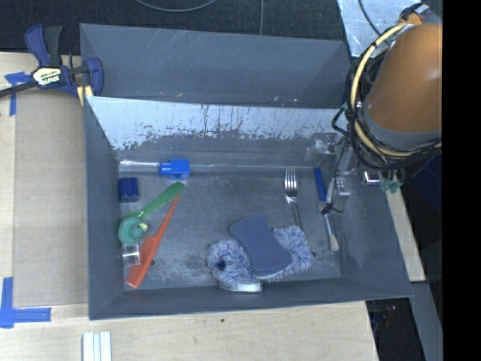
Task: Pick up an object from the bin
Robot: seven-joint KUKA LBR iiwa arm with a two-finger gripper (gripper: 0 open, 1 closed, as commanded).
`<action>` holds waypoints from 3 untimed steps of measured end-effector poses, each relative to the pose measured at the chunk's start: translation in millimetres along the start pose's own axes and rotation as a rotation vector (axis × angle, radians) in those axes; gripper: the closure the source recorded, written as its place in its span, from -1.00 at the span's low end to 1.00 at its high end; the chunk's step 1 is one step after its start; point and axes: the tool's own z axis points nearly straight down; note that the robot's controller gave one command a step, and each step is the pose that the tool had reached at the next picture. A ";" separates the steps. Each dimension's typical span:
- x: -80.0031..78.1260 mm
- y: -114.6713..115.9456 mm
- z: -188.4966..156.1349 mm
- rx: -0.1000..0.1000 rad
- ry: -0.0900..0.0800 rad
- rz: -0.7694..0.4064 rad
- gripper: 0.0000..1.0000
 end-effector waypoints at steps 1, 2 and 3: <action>0.2 -10.0 22.2 -0.001 -0.009 0.011 -1.00; 19.3 21.8 79.2 -0.002 -0.012 -0.092 -1.00; 17.7 6.0 79.3 -0.002 -0.011 -0.107 -1.00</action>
Offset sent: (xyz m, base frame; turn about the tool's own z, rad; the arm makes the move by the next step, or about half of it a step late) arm -0.0176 0.0201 -0.0785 -0.0891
